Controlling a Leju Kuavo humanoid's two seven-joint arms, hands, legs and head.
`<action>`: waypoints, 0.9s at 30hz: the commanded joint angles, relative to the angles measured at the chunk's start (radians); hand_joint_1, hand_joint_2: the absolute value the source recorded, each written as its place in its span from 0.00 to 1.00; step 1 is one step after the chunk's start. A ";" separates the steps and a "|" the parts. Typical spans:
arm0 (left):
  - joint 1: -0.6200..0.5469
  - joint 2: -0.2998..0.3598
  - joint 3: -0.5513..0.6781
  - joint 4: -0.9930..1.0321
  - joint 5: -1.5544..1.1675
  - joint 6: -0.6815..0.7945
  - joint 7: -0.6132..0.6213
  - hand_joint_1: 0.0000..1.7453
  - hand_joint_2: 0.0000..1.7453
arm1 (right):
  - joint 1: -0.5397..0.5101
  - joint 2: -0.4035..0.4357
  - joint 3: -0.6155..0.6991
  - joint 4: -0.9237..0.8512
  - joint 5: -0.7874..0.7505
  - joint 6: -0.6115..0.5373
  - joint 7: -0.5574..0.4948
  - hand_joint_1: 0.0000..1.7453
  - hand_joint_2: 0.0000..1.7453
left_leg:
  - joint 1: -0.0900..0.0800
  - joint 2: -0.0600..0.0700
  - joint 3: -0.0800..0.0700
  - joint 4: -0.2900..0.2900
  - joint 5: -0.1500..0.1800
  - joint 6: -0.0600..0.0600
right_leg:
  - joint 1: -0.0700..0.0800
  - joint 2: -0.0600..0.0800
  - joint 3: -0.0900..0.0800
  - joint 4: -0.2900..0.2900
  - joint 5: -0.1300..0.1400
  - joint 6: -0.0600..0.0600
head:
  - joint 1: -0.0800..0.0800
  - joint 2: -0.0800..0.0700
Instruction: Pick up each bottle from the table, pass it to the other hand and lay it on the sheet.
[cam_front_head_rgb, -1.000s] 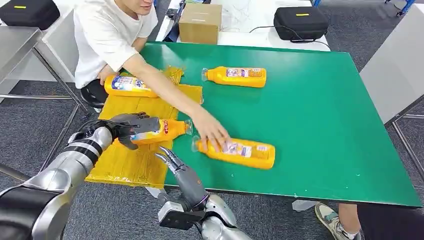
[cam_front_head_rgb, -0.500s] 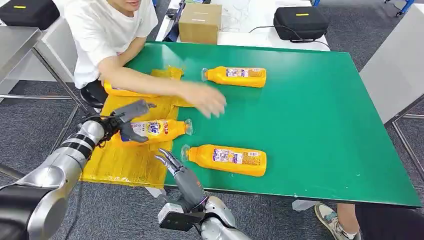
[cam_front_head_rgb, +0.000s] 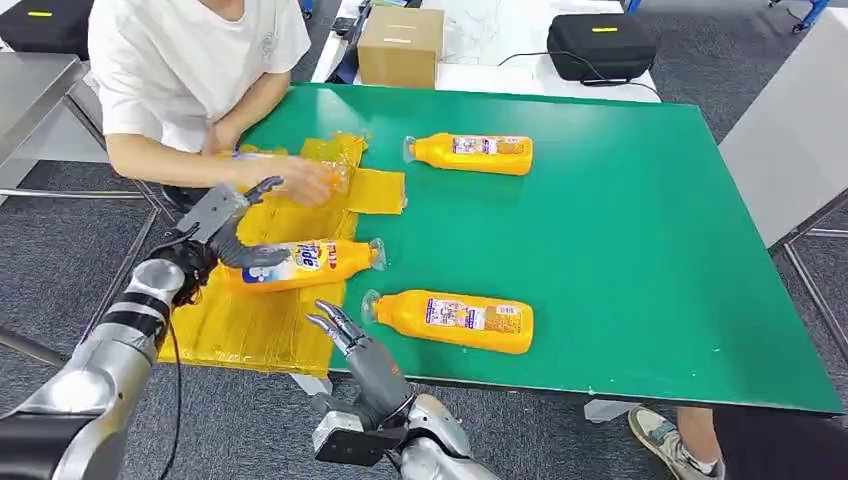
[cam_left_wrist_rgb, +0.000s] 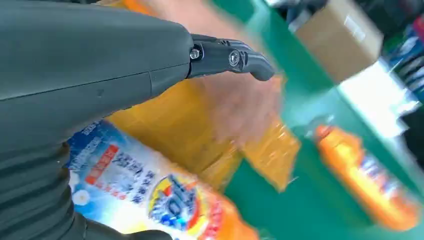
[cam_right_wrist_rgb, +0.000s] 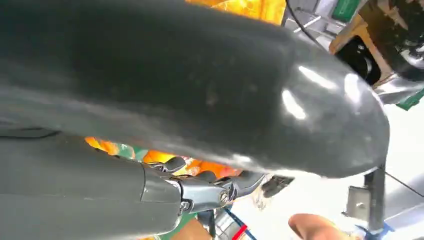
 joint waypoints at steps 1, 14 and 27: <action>0.354 -0.190 0.239 -0.531 0.365 0.117 0.106 0.00 1.00 | 0.117 -0.172 -0.290 -0.304 0.040 -0.112 0.072 0.00 1.00 | -0.001 -0.003 0.006 -0.003 -0.001 0.001 | -0.001 -0.003 0.007 -0.003 -0.002 0.000 | 0.000 0.000; 0.813 -0.353 0.272 -0.894 0.444 0.278 -0.008 0.00 1.00 | 0.257 -0.256 -0.630 -0.460 0.345 -0.117 0.246 0.00 1.00 | -0.004 0.000 0.004 0.000 -0.006 0.002 | -0.003 0.000 0.005 -0.003 -0.005 0.002 | 0.000 0.000; 0.804 -0.361 0.232 -0.918 0.372 0.310 0.002 0.00 1.00 | 0.221 -0.284 -0.608 -0.375 0.417 -0.048 0.301 0.00 1.00 | -0.004 0.000 0.003 -0.001 -0.005 0.003 | -0.003 0.000 0.004 -0.003 -0.003 0.003 | -0.001 0.000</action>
